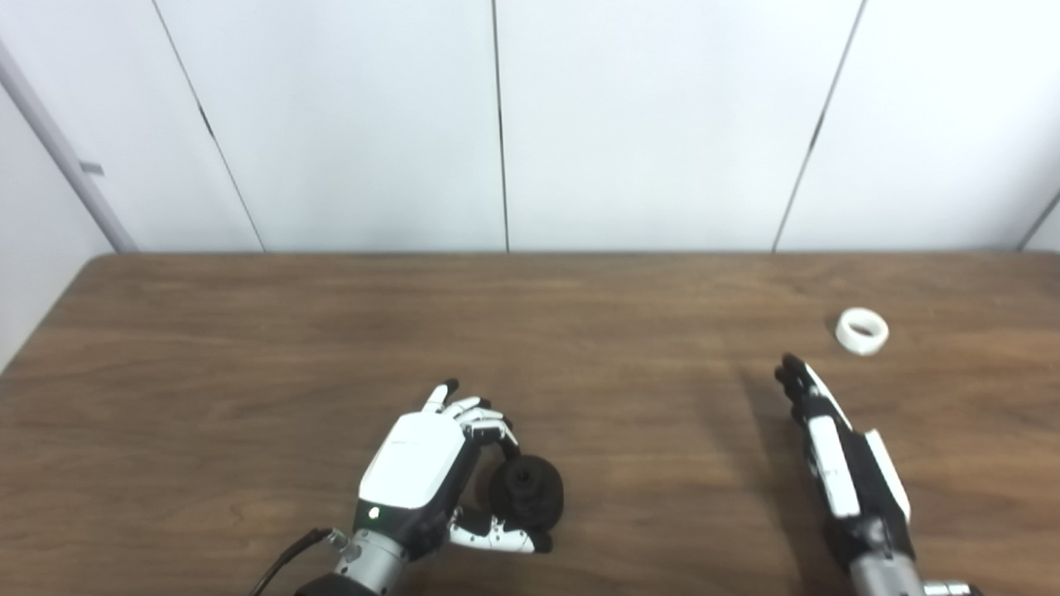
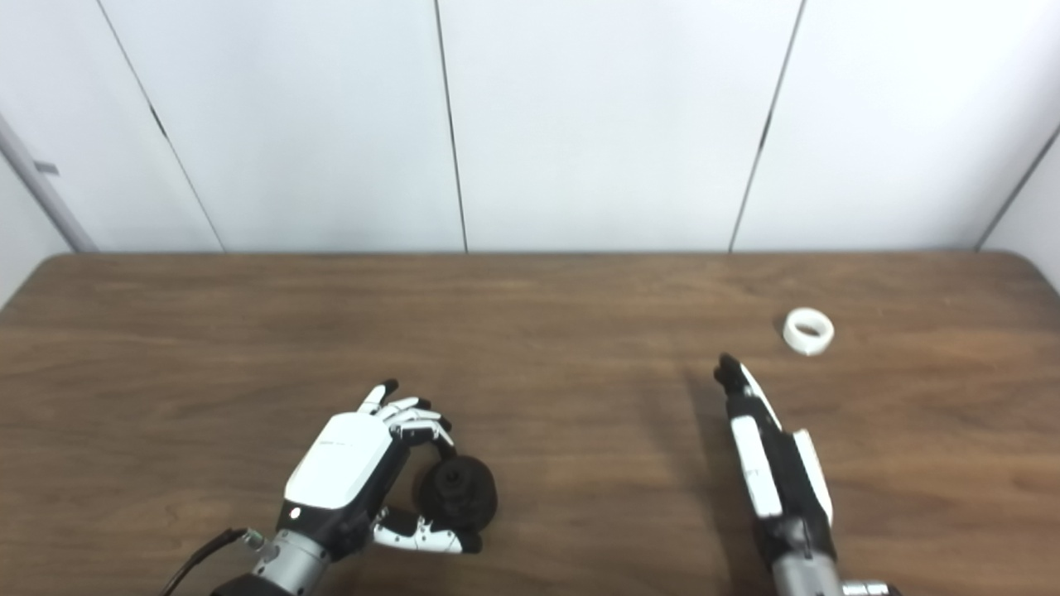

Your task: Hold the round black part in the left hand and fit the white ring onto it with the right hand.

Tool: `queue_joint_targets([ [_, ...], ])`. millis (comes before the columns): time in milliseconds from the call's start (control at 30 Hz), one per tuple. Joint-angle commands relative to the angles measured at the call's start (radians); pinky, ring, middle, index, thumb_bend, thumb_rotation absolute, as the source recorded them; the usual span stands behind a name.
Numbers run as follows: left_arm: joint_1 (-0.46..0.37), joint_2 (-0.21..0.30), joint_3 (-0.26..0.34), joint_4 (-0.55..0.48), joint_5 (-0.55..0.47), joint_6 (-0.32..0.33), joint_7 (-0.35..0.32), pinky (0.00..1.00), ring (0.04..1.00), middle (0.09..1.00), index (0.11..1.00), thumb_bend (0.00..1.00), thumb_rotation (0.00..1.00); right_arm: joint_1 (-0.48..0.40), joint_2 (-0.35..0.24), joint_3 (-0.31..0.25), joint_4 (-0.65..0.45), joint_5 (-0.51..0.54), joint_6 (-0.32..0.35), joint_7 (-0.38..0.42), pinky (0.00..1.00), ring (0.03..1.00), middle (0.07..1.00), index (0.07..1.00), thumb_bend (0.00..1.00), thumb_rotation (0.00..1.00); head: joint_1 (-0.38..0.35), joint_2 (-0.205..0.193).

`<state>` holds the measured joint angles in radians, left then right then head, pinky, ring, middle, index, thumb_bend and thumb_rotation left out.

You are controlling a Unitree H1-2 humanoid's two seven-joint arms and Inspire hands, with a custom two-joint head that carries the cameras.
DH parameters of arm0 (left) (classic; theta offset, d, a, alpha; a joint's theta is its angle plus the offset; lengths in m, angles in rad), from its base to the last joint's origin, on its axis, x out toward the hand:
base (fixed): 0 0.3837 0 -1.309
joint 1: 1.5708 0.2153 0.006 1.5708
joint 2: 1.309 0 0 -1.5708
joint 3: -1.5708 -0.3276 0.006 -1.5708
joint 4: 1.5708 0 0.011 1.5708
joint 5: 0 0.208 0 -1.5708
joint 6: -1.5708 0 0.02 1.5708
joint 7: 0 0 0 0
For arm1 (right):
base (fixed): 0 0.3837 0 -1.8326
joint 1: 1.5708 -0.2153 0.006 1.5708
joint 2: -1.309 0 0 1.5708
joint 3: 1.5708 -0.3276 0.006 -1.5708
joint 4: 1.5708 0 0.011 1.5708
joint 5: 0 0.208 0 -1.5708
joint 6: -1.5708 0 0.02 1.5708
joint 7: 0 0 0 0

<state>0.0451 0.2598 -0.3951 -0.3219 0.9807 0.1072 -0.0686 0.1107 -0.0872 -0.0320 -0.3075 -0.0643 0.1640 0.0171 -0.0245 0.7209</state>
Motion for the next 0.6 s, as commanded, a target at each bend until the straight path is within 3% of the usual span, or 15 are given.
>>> queue_joint_targets([
  [0, -0.007, -0.01, 0.001, -0.007, 0.02, -0.031, 0.038, 1.0, 0.863, 0.749, 0.483, 0.52, 0.06, -0.029, 0.003, -0.001, -0.045, 0.003, -0.002, -0.002, 1.0, 0.978, 0.933, 0.922, 0.59, 1.0, -0.002, 0.003],
  [567, 0.017, -0.02, -0.005, 0.081, 0.085, -0.068, 0.095, 1.0, 0.87, 0.753, 0.484, 0.53, 0.06, -0.048, -0.02, -0.027, -0.077, -0.003, 0.012, -0.005, 1.0, 0.948, 0.93, 0.919, 0.57, 1.0, -0.034, 0.028],
])
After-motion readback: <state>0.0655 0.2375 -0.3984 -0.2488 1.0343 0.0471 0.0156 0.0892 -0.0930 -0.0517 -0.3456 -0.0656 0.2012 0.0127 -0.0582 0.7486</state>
